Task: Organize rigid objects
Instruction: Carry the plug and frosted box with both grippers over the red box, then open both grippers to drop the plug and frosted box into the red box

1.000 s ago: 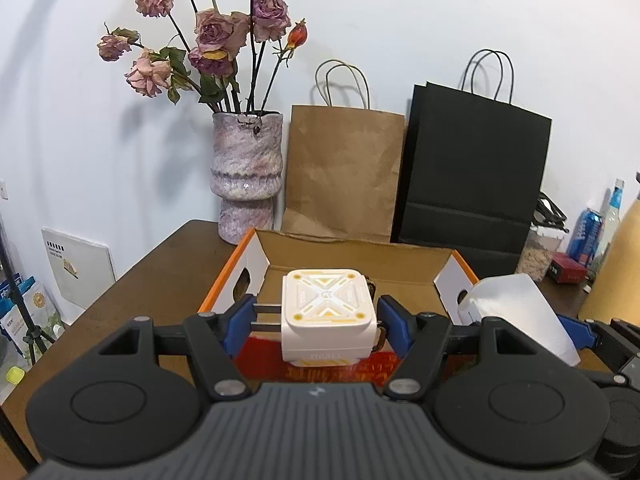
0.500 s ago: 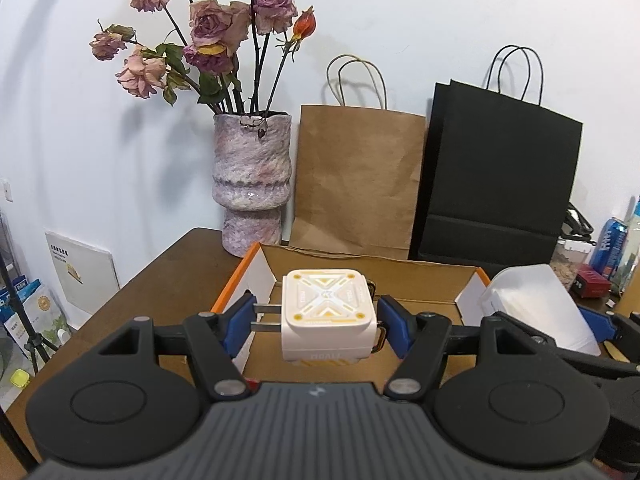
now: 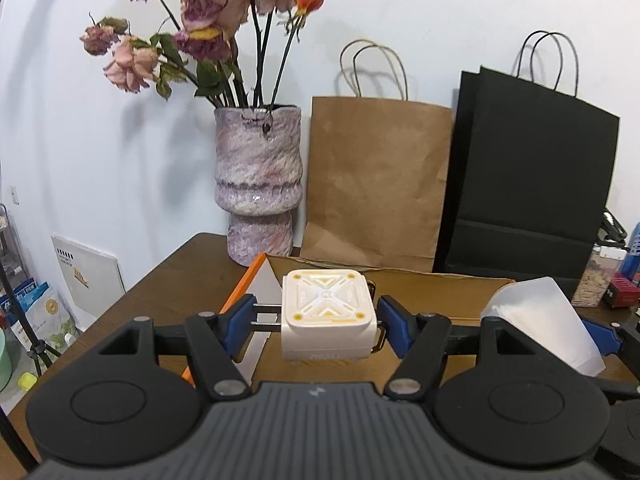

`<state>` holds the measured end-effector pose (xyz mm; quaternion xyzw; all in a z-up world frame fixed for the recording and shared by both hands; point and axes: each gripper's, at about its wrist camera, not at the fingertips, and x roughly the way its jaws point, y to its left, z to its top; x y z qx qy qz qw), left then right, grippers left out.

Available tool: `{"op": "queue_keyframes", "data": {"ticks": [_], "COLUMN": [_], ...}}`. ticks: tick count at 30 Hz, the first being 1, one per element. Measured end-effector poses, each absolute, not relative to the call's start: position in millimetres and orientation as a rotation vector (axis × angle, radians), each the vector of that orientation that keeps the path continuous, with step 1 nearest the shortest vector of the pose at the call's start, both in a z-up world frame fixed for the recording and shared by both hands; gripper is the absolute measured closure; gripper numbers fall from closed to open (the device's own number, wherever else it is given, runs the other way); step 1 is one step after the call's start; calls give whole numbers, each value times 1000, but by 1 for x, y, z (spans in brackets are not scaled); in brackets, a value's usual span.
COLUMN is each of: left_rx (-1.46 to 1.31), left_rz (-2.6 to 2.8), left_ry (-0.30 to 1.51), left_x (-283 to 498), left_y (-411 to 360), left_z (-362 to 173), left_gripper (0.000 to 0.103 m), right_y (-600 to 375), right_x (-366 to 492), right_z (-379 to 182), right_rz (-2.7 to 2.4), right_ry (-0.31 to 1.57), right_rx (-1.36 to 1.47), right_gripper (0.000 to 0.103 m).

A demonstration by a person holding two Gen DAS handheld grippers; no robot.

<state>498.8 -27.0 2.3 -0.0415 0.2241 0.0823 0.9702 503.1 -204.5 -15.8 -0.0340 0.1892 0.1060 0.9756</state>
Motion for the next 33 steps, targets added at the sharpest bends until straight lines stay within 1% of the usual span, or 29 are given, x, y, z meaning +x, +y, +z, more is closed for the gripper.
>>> {"op": "queue_keyframes", "data": {"ticks": [13, 25, 26, 27, 28, 29, 30, 33], "left_rx": [-70, -48, -43, -37, -34, -29, -21, -31], "left_rz": [193, 198, 196, 197, 205, 216, 234, 245], "left_ry": [487, 534, 537, 539, 540, 537, 532, 539], "left_x": [526, 535, 535, 535, 535, 534, 534, 535], "left_y": [-25, -25, -26, -27, -28, -28, -28, -24], "left_z": [-15, -25, -26, -26, -26, -26, -26, -26], "left_gripper": [35, 34, 32, 28, 13, 1, 0, 0], "right_y": [-197, -196, -196, -196, -197, -198, -198, -200], "right_x": [527, 533, 534, 535, 536, 537, 537, 536], "right_z": [-34, -42, -43, -44, -45, -45, -45, -44], "right_rz": [226, 208, 206, 200, 196, 189, 180, 154], "right_ry": [423, 464, 475, 487, 496, 499, 497, 485], "right_rx": [-57, -69, -68, -67, -66, -63, -63, -68], "right_gripper": [38, 38, 38, 37, 26, 17, 3, 0]}}
